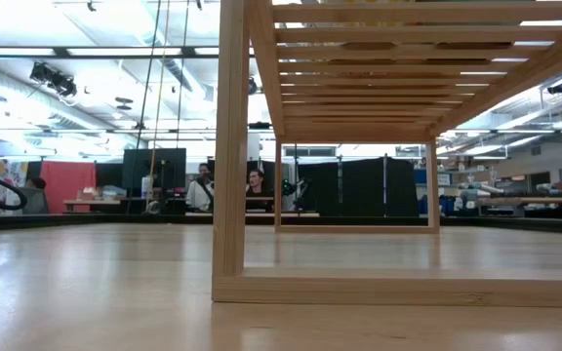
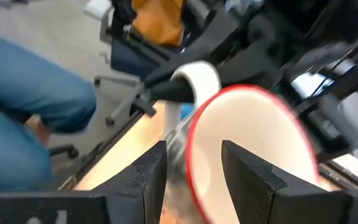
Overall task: Place coffee mugs
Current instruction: Put the gray patterned mug on the shelf
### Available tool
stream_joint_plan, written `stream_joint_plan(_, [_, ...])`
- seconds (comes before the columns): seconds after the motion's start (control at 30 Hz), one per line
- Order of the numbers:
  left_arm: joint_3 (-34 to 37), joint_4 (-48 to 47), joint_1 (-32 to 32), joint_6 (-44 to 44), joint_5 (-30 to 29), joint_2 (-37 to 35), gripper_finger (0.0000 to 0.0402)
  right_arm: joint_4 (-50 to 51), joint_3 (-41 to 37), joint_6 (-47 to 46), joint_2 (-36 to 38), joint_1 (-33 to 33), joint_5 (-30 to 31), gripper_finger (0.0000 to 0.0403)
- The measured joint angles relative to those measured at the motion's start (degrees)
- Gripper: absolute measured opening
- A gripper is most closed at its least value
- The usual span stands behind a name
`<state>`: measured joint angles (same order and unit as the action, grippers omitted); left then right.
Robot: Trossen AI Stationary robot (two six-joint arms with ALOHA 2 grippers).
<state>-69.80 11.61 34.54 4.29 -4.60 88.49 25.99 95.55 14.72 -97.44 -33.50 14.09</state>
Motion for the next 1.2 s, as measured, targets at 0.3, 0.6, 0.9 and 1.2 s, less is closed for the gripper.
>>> stream_joint_plan(0.3, [0.0, -0.08, -0.02, 0.24, 0.05, 0.0, 0.0027, 3.77, 0.11, -0.85, 0.01, 0.0, -1.65, 0.0144])
stream_joint_plan(0.6, [0.0, -0.03, -0.04, 0.21, 0.0, 0.0, 0.0028, 3.82, 0.11, -0.83, 0.01, -0.07, -2.55, 0.0061])
stream_joint_plan(0.9, [0.0, 0.28, -0.1, -0.09, -0.32, 0.0, 0.0036, 3.98, 0.08, -1.25, 0.01, 0.0, -4.86, 0.0026])
stream_joint_plan(1.2, [-0.02, 0.4, -0.26, -0.22, -0.44, -0.04, 0.0051, 3.64, 0.02, -1.27, 0.01, 0.0, -4.75, 0.0026])
